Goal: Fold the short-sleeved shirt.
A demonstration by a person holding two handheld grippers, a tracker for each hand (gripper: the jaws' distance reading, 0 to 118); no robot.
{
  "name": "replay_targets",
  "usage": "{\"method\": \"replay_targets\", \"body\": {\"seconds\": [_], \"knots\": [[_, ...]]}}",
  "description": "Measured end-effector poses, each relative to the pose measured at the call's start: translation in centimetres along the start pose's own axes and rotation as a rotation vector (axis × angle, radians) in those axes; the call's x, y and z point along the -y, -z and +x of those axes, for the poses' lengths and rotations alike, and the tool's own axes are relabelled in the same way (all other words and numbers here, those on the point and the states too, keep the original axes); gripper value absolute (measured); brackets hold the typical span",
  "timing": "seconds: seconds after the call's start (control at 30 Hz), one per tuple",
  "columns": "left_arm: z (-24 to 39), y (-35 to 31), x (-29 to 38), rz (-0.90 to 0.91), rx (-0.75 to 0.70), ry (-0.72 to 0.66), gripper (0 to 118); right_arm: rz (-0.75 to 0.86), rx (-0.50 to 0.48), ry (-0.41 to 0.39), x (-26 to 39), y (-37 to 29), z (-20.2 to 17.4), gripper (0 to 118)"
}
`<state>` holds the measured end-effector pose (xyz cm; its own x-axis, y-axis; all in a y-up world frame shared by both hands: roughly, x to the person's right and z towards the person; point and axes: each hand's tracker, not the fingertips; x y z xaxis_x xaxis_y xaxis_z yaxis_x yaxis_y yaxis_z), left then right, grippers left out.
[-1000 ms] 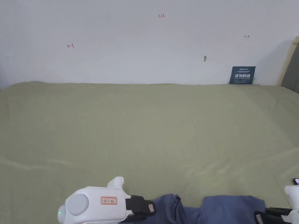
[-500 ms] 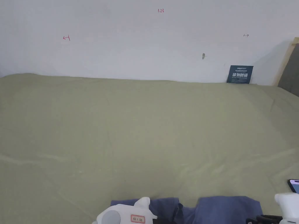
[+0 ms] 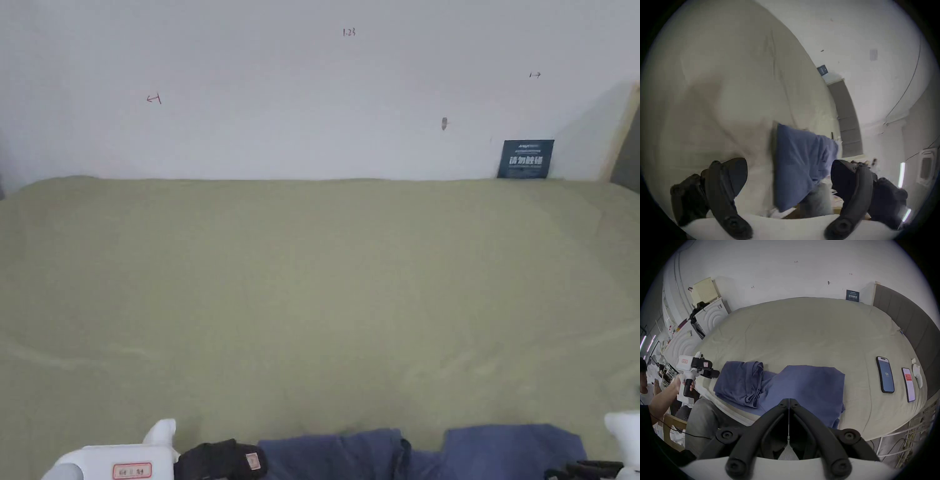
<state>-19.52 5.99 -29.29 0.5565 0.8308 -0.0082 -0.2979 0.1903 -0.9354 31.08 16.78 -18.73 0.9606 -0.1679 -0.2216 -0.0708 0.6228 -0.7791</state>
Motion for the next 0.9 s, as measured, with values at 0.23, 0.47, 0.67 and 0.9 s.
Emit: {"method": "replay_targets", "body": {"seconds": [0.23, 0.47, 0.67, 0.9], "knots": [[1.0, 4.9, 1.2, 0.009, 0.045, -0.011, 9, 0.003, -0.013, 0.007, 0.0, -0.1, -0.5, 0], [2.6, 2.7, 1.0, -0.005, -0.130, 0.106, 10, -0.004, 0.024, 0.006, 0.0, -0.5, -0.1, 0], [3.9, -6.8, -1.7, 0.098, -0.272, 0.113, 10, 0.029, 0.017, 0.006, -1.0, -1.3, -0.3, 0], [4.2, -12.8, -4.1, 0.178, -0.457, 0.110, 10, 0.008, 0.019, -0.025, -1.6, -0.5, -1.2, 0]]}}
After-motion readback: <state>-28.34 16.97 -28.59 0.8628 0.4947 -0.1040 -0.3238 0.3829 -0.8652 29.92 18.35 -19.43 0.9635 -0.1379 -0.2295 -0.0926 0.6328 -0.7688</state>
